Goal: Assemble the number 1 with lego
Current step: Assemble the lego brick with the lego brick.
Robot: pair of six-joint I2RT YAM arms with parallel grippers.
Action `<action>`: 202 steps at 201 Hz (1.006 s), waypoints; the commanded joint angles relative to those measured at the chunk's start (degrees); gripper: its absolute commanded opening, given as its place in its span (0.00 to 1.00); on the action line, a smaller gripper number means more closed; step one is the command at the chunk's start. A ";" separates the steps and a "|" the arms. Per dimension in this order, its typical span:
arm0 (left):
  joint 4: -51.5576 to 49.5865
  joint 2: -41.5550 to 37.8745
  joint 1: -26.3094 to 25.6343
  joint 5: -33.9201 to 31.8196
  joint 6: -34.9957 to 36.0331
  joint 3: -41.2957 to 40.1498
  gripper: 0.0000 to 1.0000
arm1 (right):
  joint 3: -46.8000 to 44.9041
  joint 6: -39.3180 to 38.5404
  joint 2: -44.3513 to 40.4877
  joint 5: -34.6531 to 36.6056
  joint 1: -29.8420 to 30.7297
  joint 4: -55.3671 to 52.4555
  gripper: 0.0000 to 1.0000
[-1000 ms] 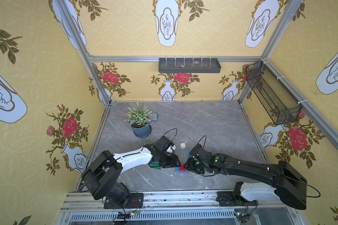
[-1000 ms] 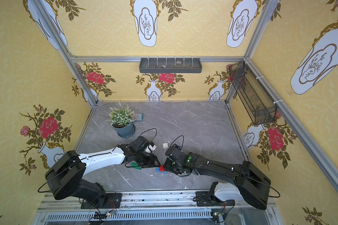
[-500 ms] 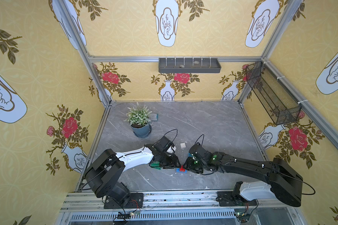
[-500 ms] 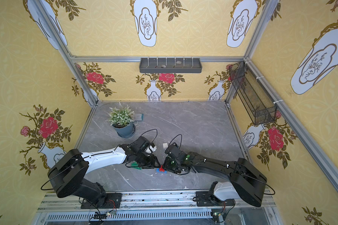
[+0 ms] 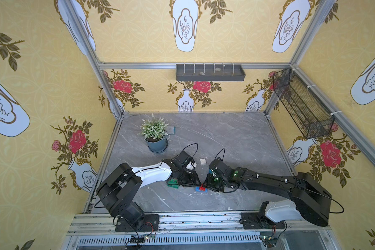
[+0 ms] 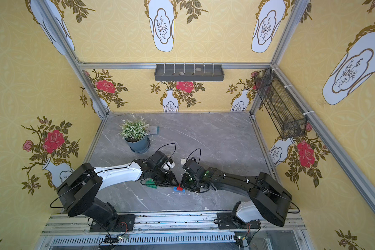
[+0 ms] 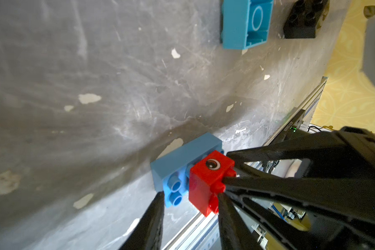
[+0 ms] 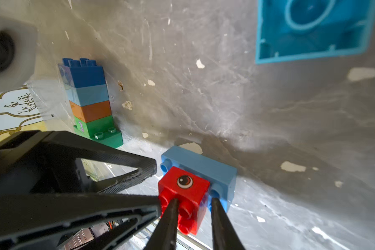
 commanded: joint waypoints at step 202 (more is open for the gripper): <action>-5.24 4.11 0.12 -1.99 3.75 0.45 0.21 | 2.67 -0.32 6.98 3.33 2.19 -10.68 0.10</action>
